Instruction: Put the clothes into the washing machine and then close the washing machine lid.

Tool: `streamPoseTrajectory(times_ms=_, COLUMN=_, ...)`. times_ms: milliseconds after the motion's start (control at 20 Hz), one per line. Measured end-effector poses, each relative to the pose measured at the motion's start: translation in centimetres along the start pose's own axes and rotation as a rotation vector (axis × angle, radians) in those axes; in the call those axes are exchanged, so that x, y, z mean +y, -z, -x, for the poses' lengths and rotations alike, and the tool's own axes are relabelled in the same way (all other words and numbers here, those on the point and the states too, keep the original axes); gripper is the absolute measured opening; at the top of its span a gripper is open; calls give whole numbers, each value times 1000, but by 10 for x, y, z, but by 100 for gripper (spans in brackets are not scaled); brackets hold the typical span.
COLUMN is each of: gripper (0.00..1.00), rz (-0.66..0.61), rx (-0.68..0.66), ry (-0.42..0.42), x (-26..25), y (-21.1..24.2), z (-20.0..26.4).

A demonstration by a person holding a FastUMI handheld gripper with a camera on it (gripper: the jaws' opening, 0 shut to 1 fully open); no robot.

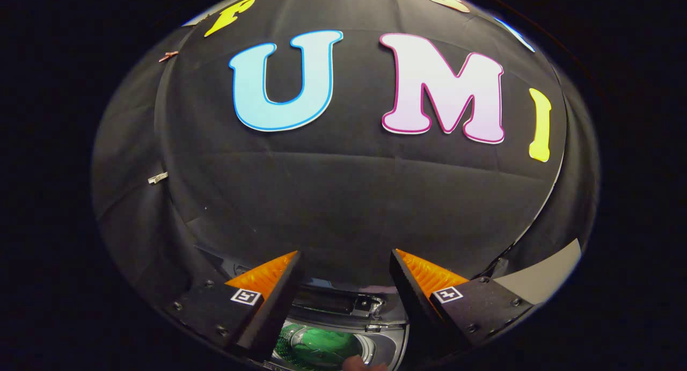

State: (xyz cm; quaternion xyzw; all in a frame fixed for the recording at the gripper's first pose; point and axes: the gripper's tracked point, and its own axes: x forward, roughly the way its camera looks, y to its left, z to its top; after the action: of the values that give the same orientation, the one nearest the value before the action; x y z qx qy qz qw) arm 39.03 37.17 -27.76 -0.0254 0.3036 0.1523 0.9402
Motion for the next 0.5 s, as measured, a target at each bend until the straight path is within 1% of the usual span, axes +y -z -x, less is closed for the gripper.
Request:
streamPoseTrajectory(times_ms=100, gripper=100, rz=-3, rx=2, ry=5, x=1, y=4, z=-9)
streamPoseTrajectory(times_ms=200, gripper=100, rz=-5, rx=42, ry=3, x=5, y=19, z=-16)
streamPoseTrajectory(times_ms=350, gripper=100, rz=-80, rx=41, ry=-15, x=14, y=28, z=-17)
streamPoseTrajectory(times_ms=500, gripper=100, rz=-68, rx=16, ry=-42, x=13, y=30, z=-13)
